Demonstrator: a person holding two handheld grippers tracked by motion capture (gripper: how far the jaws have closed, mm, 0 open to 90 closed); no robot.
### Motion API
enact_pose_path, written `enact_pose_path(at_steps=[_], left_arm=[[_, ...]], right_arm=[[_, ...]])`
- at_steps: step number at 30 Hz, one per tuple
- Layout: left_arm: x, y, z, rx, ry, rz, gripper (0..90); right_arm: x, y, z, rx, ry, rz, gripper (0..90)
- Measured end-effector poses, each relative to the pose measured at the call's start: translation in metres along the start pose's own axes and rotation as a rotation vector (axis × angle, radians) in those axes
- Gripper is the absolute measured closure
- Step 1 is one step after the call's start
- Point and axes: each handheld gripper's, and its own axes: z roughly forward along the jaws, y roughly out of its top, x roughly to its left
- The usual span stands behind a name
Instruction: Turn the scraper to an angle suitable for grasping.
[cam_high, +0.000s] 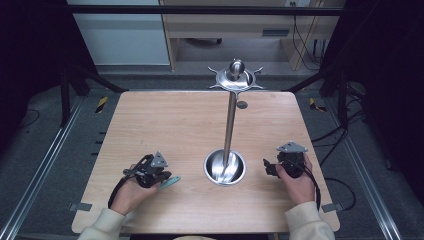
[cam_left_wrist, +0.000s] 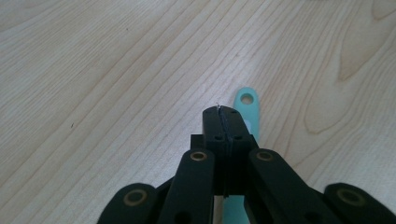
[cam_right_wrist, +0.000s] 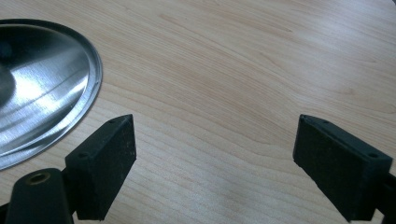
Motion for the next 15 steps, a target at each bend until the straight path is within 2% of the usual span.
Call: enact_pose_path(at_steps=[6,12,15], left_arm=[[-0.004,0.005,-0.009,-0.015,0.01,-0.001,90.0],[-0.008,0.011,-0.018,0.014,0.002,0.028,85.9],[-0.01,0.016,-0.019,0.042,0.023,0.05,82.9]], right_arm=[[-0.002,0.0,-0.002,-0.01,-0.003,0.006,13.4],[-0.006,-0.001,-0.001,-0.007,-0.005,0.018,12.8],[-0.005,-0.001,-0.001,-0.006,-0.005,0.013,12.7]])
